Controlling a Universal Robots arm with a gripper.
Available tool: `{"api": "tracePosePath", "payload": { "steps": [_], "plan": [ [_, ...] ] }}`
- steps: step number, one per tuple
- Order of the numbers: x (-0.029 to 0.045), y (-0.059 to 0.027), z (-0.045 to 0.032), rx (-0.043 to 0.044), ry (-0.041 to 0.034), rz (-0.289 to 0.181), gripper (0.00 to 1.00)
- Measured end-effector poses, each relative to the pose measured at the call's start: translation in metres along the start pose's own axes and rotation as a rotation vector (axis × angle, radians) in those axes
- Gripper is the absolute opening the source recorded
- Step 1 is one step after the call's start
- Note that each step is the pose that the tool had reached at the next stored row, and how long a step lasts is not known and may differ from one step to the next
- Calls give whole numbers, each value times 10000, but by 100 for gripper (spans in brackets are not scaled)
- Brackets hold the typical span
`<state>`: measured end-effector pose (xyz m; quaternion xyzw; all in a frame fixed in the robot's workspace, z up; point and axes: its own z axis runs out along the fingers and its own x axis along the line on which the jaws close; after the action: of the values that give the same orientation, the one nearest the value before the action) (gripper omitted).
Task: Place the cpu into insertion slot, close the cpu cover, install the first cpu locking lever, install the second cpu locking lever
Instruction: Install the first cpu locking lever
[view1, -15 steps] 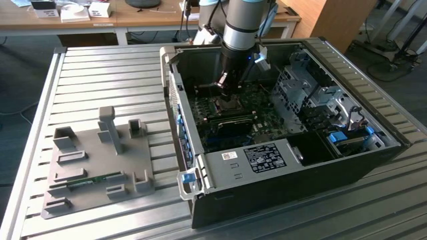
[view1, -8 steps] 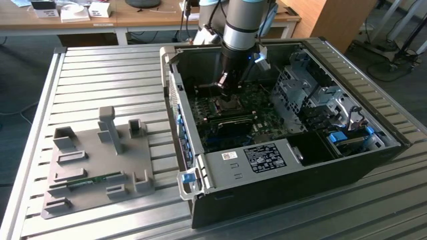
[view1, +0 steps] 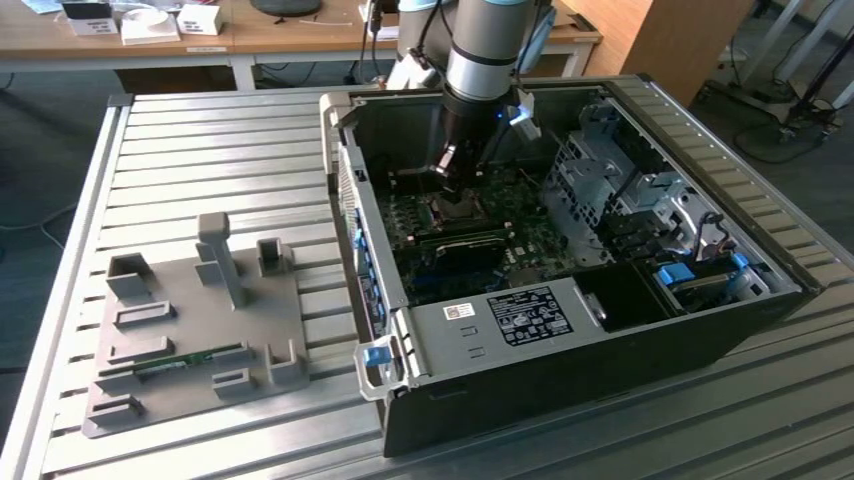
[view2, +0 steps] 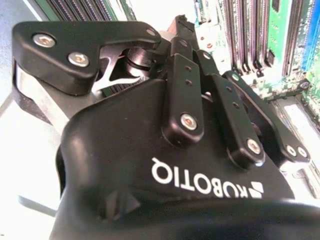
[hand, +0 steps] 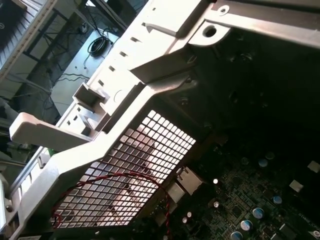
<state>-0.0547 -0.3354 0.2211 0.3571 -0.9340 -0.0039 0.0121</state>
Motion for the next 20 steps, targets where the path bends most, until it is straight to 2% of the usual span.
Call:
{"api": "tracePosePath", "payload": {
  "steps": [20],
  "plan": [
    [0,0,1,8,6,-378,11]
  ]
}}
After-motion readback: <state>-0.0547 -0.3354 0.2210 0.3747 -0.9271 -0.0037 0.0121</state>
